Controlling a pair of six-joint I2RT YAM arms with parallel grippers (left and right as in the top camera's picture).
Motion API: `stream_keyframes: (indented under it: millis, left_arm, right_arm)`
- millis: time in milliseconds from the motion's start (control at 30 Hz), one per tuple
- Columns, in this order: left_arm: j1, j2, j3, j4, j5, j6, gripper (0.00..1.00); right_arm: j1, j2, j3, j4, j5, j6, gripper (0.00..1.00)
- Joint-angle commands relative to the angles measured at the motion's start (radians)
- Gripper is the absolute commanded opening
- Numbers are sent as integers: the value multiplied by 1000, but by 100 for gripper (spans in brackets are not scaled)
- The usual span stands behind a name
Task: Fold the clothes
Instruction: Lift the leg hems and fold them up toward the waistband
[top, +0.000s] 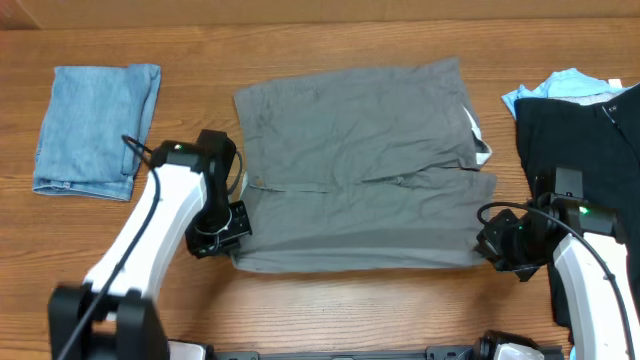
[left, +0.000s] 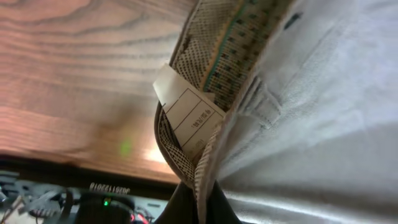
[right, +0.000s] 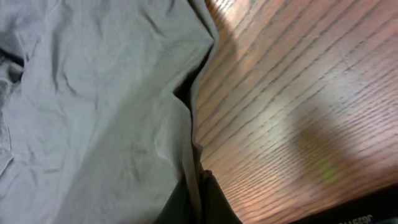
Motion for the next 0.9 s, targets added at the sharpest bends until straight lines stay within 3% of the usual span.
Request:
stream_keyframes:
  millis: [0, 300, 600, 867]
  left_arm:
    - [-26, -98, 16, -44, -54, -35, 4]
    - [-58, -123, 13, -167, -79, -92, 4]
    - [-243, -169, 13, -216, -82, -233, 4]
    - [-158, -169, 13, -103, -131, -214, 4]
  right_arm:
    - [-3, -6, 77, -32, 46, -15, 4]
    - [-3, -6, 261, -220, 103, -46, 4]
    - [-3, -6, 287, -286, 125, -67, 4]
    - [-3, 51, 446, -299, 134, -93, 4]
